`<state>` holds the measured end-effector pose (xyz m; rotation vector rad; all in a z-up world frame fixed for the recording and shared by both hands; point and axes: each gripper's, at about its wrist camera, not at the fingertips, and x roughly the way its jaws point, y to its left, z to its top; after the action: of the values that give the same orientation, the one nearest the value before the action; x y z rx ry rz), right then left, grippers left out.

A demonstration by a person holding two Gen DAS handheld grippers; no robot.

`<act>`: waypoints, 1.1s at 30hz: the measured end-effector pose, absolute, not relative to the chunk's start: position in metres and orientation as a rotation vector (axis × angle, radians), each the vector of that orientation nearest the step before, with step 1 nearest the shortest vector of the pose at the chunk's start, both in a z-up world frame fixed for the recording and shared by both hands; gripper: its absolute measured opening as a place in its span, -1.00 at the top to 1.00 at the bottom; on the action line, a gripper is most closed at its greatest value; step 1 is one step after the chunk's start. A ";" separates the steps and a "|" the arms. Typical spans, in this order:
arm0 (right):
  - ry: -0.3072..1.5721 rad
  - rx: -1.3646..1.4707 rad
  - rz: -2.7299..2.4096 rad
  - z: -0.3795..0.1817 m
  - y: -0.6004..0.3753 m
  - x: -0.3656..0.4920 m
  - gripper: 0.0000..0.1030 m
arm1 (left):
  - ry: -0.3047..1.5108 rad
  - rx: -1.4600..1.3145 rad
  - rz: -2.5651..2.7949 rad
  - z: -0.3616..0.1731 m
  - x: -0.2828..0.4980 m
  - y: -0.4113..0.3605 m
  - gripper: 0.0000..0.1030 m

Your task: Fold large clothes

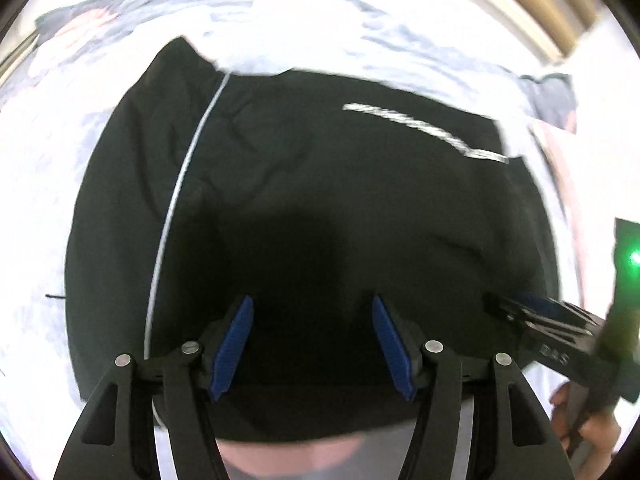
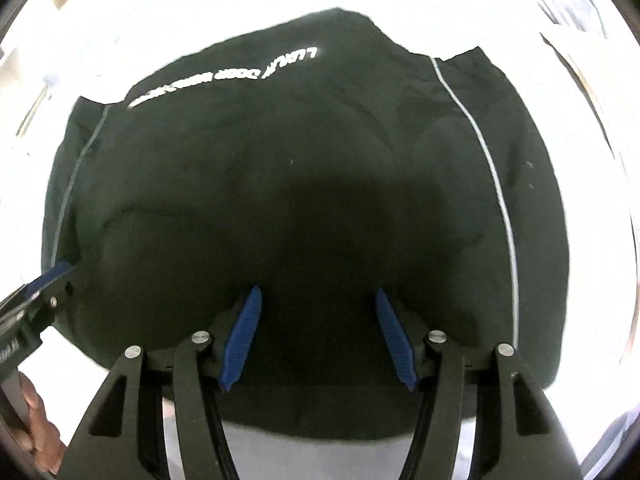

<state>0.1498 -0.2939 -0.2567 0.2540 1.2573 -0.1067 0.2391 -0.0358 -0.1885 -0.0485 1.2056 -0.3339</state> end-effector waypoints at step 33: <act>1.318 0.179 -0.111 -0.254 -0.296 0.110 -0.23 | 1.441 -0.141 -0.348 -0.237 0.194 -0.015 -0.26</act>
<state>0.1104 -0.2957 -0.2536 0.1793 1.3184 -0.1110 0.1942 -0.0149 -0.2370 -0.1414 1.4414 -0.3479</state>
